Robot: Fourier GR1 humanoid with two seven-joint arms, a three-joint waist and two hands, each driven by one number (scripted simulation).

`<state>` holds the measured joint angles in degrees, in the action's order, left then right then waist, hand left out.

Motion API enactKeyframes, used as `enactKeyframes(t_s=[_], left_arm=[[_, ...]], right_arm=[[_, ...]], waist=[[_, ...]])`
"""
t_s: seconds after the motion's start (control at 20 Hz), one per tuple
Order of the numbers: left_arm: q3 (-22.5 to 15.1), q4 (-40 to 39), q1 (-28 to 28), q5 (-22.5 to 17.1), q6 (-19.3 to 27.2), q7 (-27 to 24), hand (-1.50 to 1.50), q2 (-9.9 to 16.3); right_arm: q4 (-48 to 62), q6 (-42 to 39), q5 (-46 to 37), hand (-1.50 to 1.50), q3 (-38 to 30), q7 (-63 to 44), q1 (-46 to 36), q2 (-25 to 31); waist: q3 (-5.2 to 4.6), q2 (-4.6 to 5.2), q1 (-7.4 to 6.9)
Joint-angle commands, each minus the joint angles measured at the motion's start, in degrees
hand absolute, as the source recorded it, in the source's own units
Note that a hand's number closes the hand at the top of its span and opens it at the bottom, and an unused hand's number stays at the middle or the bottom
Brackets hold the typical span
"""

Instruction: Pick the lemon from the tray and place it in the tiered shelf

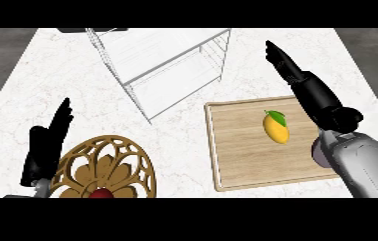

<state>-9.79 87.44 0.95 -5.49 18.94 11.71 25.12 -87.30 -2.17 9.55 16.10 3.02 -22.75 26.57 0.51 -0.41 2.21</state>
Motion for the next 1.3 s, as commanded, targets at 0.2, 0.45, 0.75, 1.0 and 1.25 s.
enactKeyframes(t_s=[0.2,0.45,0.75,1.0,1.25], left_arm=[[3.1,-2.7,0.0,-7.7,-4.1,3.1,0.0,-3.2],[2.2,-4.3,-0.5,-12.3,-8.4,3.9,0.0,-5.8],[4.0,-9.4,1.2,-13.4,-13.8,-0.5,0.0,-5.9],[6.7,-12.1,-5.8,-13.2,-13.1,4.3,0.0,-5.1],[5.3,-13.0,-2.7,-11.4,-12.6,0.6,0.0,-7.9]], right_arm=[[7.1,-4.0,6.9,1.5,-20.7,13.7,7.8,11.8],[25.4,-0.7,2.3,1.5,-22.6,8.0,11.7,14.2],[34.8,-18.2,1.3,-1.5,-23.4,26.9,13.4,19.4],[28.7,-25.6,0.7,-1.5,-20.9,21.4,11.0,21.8],[18.1,-27.6,0.1,-1.5,-18.9,10.8,11.5,24.5]], waist=[[-0.33,0.65,-0.16],[-0.35,1.28,-2.14],[-0.46,0.56,-2.39],[-0.53,0.41,-2.09],[-0.58,0.36,-2.16]])
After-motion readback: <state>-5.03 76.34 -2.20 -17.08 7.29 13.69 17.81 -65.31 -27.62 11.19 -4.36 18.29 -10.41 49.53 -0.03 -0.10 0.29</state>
